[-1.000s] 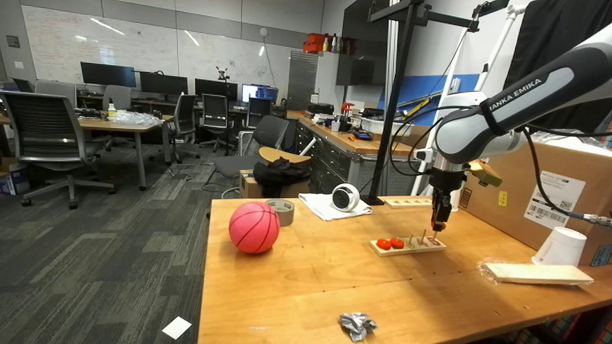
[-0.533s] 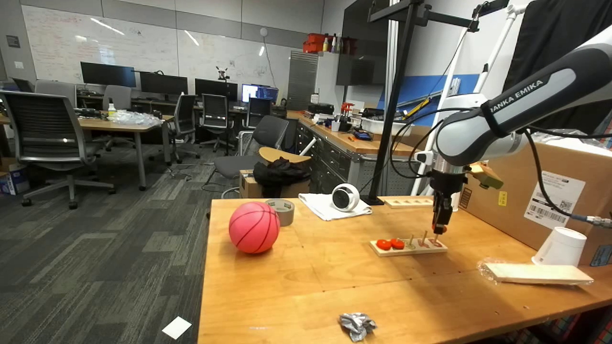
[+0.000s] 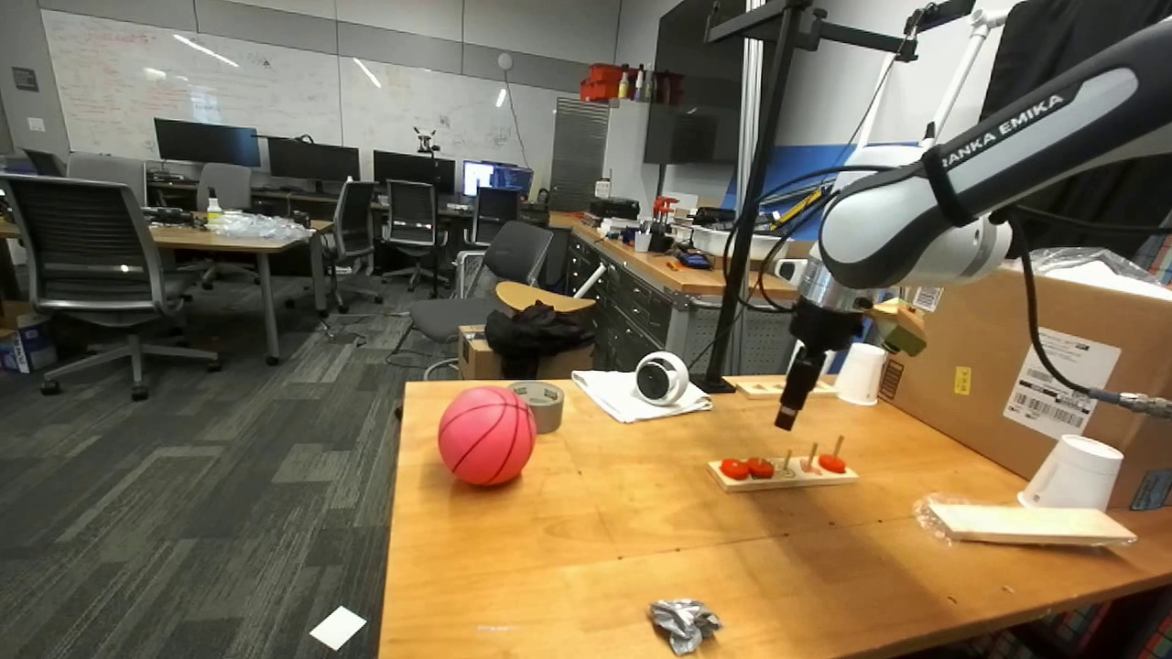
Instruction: Put the orange objects on the first pole on the right
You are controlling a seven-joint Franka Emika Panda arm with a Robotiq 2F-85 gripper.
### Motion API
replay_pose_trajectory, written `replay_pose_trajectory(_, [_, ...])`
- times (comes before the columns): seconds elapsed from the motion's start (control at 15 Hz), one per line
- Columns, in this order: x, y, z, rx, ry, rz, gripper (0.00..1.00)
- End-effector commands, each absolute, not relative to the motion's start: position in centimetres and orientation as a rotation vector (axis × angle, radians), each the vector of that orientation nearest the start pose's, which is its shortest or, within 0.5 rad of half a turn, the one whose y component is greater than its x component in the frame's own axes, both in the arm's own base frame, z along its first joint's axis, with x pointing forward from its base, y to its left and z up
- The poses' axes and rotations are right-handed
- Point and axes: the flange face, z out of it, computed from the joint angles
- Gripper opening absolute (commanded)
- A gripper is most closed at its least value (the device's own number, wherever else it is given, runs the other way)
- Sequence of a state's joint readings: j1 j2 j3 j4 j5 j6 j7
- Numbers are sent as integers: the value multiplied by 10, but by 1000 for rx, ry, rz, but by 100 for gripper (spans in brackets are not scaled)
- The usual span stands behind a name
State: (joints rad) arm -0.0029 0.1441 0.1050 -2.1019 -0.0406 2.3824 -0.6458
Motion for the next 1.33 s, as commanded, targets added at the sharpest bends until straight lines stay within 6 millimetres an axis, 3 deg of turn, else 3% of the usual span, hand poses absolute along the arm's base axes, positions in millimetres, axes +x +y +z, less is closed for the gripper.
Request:
replay_pose_trajectory(0.0, [540,123,377,-2883,-1139,-437,100])
replay_pose_trajectory(0.2, [526,158,368,-2829,-1175,-519,100])
replay_pose_trajectory(0.33, [525,167,361,-2835,-1161,-546,100])
replay_pose_trajectory(0.47, [527,164,354,-2857,-1146,-558,100])
replay_pose_trajectory(1.0, [556,119,342,-3072,-1265,-418,100])
replay_pose_trajectory(1.27, [567,123,339,-3025,-1377,-238,100])
